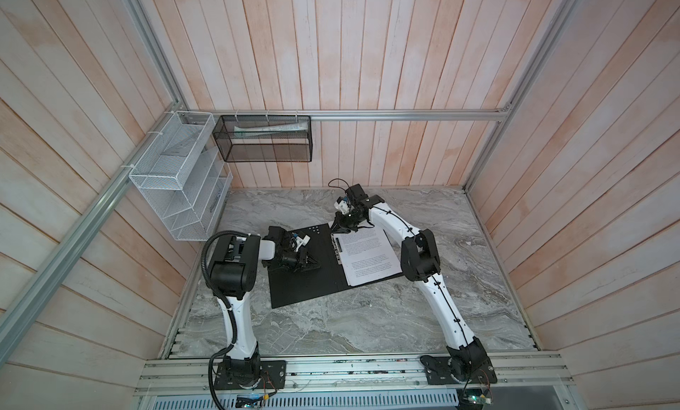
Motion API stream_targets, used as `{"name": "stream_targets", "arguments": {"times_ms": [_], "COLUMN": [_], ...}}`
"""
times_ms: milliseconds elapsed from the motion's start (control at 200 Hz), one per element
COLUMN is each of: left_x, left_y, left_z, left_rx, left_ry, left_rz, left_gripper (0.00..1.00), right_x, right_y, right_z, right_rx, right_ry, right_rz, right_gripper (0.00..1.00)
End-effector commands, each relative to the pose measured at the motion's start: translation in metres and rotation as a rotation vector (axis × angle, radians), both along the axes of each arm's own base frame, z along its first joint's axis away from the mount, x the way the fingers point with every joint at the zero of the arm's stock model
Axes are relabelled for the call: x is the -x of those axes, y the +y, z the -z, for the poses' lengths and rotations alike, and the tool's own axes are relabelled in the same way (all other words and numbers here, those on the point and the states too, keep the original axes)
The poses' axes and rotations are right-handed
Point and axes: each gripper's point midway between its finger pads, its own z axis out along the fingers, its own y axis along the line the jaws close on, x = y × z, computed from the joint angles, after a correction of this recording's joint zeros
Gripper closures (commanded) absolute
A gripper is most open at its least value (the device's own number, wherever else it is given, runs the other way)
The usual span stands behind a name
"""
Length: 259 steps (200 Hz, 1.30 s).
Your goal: Put the files into the folder
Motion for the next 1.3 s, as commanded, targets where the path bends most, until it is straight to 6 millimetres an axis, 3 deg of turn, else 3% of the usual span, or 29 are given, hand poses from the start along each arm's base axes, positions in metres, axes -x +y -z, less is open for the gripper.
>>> {"name": "stream_targets", "arguments": {"times_ms": [0, 180, 505, 655, 665, 685, 986, 1291], "left_x": [0.013, 0.012, 0.012, 0.012, 0.013, 0.013, 0.012, 0.012], "left_y": [0.006, 0.006, 0.006, 0.006, 0.006, 0.006, 0.006, 0.006], "left_z": [0.037, 0.037, 0.036, 0.036, 0.036, 0.036, 0.037, 0.037], "left_rx": [-0.093, -0.092, -0.092, -0.092, -0.092, -0.092, -0.092, -0.092], "left_ry": [0.057, 0.056, 0.054, 0.054, 0.055, 0.056, 0.056, 0.058], "left_rz": [0.003, 0.002, 0.002, 0.004, 0.003, 0.003, 0.002, 0.002], "left_gripper": [0.83, 0.83, 0.83, 0.83, 0.83, 0.83, 0.83, 0.83], "right_x": [0.012, 0.017, 0.025, 0.031, 0.031, 0.032, 0.048, 0.081], "right_y": [0.003, 0.010, 0.019, 0.017, 0.017, 0.017, 0.012, 0.000], "right_z": [0.019, 0.010, -0.025, -0.025, -0.040, -0.046, -0.076, -0.071], "right_rx": [0.000, -0.046, -0.137, -0.122, -0.135, -0.138, -0.107, 0.013], "right_ry": [0.064, 0.072, 0.074, 0.083, 0.062, 0.054, 0.026, 0.057], "right_rz": [-0.026, -0.051, -0.099, -0.111, -0.115, -0.118, -0.152, -0.216], "right_gripper": [0.85, 0.85, 0.86, 0.86, 0.86, 0.86, 0.84, 0.84]}}
